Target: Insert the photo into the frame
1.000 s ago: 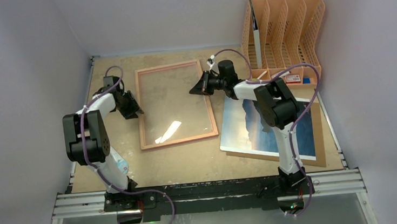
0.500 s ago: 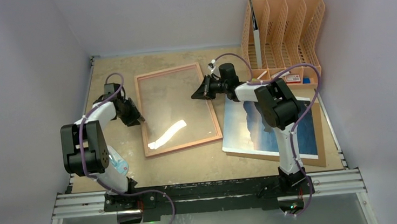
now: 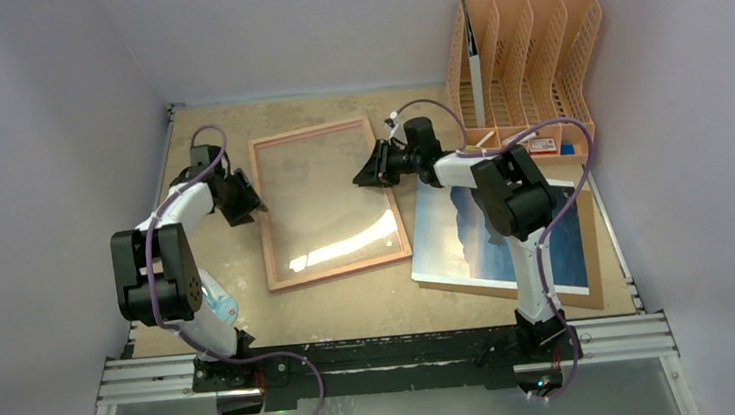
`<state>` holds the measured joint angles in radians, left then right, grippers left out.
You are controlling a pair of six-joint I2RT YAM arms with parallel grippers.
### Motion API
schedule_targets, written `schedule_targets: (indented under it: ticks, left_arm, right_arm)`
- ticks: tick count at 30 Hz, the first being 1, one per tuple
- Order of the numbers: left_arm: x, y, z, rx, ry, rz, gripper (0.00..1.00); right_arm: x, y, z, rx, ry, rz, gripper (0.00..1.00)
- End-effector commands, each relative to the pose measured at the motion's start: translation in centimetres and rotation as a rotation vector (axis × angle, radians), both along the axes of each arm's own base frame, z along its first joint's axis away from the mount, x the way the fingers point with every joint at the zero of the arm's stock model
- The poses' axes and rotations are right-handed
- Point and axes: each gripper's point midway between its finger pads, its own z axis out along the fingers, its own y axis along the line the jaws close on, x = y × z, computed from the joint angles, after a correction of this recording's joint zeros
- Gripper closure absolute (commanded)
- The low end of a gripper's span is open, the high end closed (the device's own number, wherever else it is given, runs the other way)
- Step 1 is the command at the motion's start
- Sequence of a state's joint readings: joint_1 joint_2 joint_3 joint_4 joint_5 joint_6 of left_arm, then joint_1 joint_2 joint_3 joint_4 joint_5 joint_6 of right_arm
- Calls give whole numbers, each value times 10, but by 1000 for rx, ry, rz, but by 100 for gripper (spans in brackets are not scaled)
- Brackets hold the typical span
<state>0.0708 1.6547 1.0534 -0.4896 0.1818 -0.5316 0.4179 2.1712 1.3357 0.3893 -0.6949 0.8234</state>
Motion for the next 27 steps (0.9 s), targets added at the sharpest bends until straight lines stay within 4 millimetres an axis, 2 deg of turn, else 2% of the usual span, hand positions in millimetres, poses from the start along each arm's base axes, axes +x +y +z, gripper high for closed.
schedule_targets:
  ticks: [1,5,14,21,27]
  left_arm:
    - [9,-1,1,0,-10,-12,57]
    - [5,-2,-12,-1,32,-19,64]
    - [-1,-4,-31,58,104,-38,65]
    - [-5,5,-32,121,124,-13,79]
    - [-10,12,-38,164,158,-2,82]
  right_arm:
    - [11,4,26,-1,-94,5,68]
    - [12,4,28,-3,-100,1,68]
    - [12,4,28,-3,-99,-4,69]
    - [10,3,29,-7,-105,-4,69]
    - [8,1,35,-15,-111,-1,68]
